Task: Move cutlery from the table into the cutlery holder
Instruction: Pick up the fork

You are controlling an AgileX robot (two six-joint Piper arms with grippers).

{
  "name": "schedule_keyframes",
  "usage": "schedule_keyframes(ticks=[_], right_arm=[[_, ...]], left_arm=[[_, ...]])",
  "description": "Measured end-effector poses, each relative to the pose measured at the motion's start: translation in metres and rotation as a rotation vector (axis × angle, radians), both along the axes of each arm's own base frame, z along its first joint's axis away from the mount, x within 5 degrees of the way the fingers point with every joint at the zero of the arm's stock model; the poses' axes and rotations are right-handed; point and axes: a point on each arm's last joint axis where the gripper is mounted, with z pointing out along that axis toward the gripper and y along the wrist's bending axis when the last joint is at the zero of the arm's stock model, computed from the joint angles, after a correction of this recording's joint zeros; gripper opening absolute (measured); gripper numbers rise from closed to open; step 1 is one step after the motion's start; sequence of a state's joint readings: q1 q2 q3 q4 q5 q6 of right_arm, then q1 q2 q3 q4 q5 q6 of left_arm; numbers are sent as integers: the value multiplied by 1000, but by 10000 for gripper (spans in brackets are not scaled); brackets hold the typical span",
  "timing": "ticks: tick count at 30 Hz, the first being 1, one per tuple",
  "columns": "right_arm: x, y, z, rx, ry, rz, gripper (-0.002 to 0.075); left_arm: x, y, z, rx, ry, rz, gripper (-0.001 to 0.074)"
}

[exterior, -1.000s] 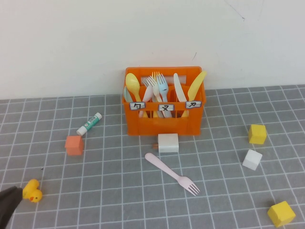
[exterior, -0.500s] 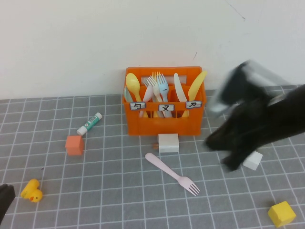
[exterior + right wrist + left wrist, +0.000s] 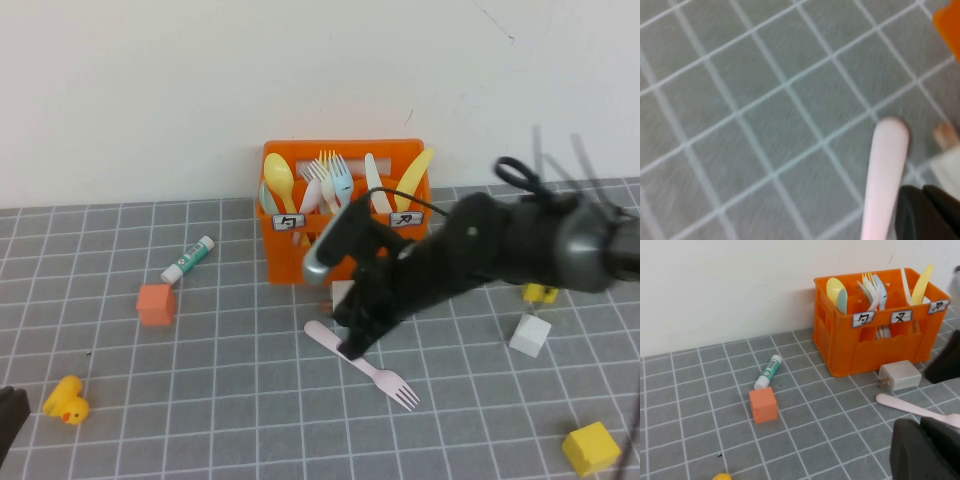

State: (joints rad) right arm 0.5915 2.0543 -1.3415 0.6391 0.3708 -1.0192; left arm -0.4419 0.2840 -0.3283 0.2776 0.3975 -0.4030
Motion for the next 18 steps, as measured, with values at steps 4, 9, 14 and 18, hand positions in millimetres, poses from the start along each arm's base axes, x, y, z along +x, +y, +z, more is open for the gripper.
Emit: schedule_keyframes(ticks=[4,9,14,18], right_arm=[[17,12,-17,5,21,-12,-1],[23,16,-34,-8,48,-19,-1],[23,16,-43,-36,55,-11,-1],[25,15,-49,-53,30,-12,-1]], left_arm=[[0,0,-1,15,-4,1,1],[1,0,-7,23,-4,-4,1],[2,0,-8,31,-15,-6,1],[2,0,-7,32,-20,-7,1]])
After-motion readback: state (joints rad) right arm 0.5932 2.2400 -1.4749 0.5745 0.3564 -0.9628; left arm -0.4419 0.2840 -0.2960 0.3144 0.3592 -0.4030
